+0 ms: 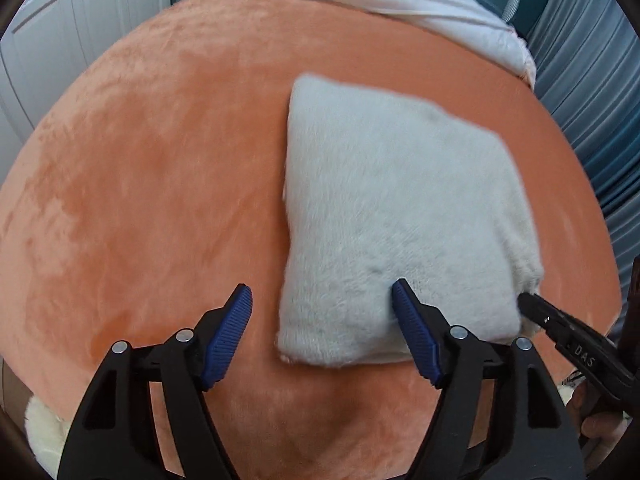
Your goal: Fold small clothes
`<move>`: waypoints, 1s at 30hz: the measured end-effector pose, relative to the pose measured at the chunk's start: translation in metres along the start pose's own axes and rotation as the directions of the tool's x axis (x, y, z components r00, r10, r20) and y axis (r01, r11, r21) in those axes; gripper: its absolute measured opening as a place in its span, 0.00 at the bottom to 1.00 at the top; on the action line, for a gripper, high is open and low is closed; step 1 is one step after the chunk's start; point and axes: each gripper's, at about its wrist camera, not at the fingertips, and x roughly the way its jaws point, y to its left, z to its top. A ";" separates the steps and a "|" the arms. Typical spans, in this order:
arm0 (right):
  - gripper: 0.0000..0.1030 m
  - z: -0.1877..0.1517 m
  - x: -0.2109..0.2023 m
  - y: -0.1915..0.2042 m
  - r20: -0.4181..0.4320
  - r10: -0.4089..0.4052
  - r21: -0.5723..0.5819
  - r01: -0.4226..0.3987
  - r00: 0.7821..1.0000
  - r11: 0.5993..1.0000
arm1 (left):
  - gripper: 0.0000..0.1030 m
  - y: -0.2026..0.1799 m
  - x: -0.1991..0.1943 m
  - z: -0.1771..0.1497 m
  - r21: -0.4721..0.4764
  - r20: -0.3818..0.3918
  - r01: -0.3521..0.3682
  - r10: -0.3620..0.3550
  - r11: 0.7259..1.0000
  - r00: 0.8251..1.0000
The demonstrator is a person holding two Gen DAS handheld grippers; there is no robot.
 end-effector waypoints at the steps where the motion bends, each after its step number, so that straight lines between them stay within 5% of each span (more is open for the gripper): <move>1: 0.09 -0.003 0.005 -0.007 -0.009 0.003 0.025 -0.003 1.000 1.000 | 0.68 0.003 0.005 -0.002 -0.013 -0.004 0.002 -0.002 1.000 1.000; 4: 0.08 -0.002 0.012 -0.021 -0.006 0.054 0.114 -0.053 0.999 0.992 | 0.72 0.002 0.010 -0.002 -0.015 0.009 -0.015 0.015 1.000 1.000; 7: 0.09 -0.001 0.009 -0.014 -0.030 0.024 0.080 -0.022 0.999 0.997 | 0.69 -0.004 0.002 0.002 -0.004 0.010 -0.034 0.034 0.999 0.999; 11: 0.10 0.005 -0.026 0.003 0.045 0.021 0.029 -0.022 0.999 0.999 | 0.69 -0.009 -0.014 0.004 0.042 0.054 -0.068 0.065 0.997 0.996; 15: 0.08 -0.005 0.013 -0.017 -0.064 0.009 0.049 -0.005 0.998 0.999 | 0.70 -0.002 0.002 -0.001 0.009 0.005 -0.054 0.054 0.998 0.999; 20: 0.22 0.022 -0.045 -0.012 0.061 0.072 0.069 -0.076 0.996 0.995 | 0.68 -0.009 -0.021 0.006 0.020 0.063 -0.045 0.044 0.999 0.997; 23: 0.42 0.040 -0.027 -0.010 0.061 0.040 0.051 -0.043 0.997 0.998 | 0.68 -0.012 -0.012 0.010 0.025 0.044 -0.068 0.067 0.997 0.997; 24: 0.36 0.044 -0.006 -0.011 0.005 0.032 0.049 -0.033 0.999 0.998 | 0.68 -0.011 -0.009 0.010 0.016 0.035 -0.062 0.062 0.998 0.997; 25: 0.18 0.044 0.013 -0.013 -0.052 0.022 0.050 -0.019 0.998 0.999 | 0.70 -0.011 -0.007 0.010 0.010 0.030 -0.060 0.059 0.998 0.998; 26: 0.16 0.044 0.016 -0.012 -0.064 0.023 0.052 -0.019 0.998 0.998 | 0.70 -0.010 -0.007 0.010 0.010 0.029 -0.063 0.062 0.998 0.998; 30: 0.14 0.047 -0.049 -0.003 0.146 0.080 0.014 -0.083 0.986 0.996 | 0.71 -0.008 -0.007 0.008 0.019 0.031 -0.058 0.058 0.998 0.998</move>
